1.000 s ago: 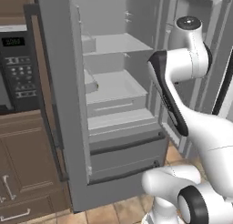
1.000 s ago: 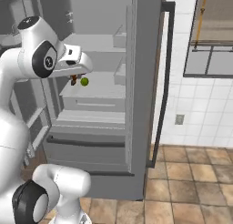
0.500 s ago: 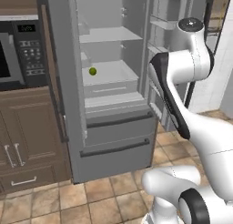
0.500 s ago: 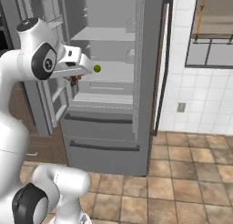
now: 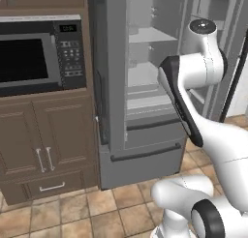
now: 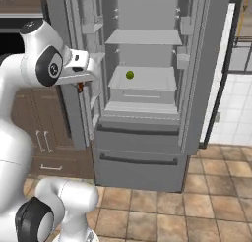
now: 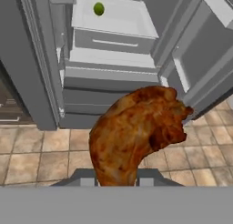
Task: Take the cheese, chicken drumstick, and lime from the fridge and place them on the plate on the dining counter to create an appetizer plate.
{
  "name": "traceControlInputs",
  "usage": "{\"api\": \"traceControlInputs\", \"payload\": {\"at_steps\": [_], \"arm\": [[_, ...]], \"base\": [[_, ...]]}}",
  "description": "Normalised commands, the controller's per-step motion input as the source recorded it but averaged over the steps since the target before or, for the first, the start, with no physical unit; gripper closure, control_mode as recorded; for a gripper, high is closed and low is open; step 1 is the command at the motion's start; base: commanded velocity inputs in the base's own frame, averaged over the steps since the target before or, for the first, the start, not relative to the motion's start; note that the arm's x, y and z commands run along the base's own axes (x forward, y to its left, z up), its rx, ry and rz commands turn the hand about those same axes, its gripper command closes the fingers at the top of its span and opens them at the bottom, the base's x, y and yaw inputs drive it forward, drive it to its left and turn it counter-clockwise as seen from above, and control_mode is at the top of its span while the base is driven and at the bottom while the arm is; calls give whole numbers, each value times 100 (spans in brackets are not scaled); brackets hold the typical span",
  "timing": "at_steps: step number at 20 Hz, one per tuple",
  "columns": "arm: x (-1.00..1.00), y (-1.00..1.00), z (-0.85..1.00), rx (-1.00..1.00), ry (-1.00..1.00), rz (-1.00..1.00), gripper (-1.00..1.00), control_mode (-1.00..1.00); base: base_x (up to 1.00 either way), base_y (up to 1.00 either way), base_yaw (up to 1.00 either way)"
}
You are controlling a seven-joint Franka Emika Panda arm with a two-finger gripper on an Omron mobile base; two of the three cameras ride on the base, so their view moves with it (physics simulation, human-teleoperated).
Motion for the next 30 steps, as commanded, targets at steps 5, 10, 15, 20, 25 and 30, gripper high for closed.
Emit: {"api": "traceControlInputs", "payload": {"at_steps": [5,10,15,20,25,30], "arm": [[0,0,0,0,0,0,100,100],[0,0,0,0,0,0,100,100],[0,0,0,0,0,0,100,100],[0,0,0,0,0,0,100,100],[0,0,0,0,0,0,100,100],[0,0,0,0,0,0,100,100]], "base": [[-45,91,0],[-54,97,0],[-41,100,0],[-10,100,0],[0,100,-3],[0,100,-7]]}}
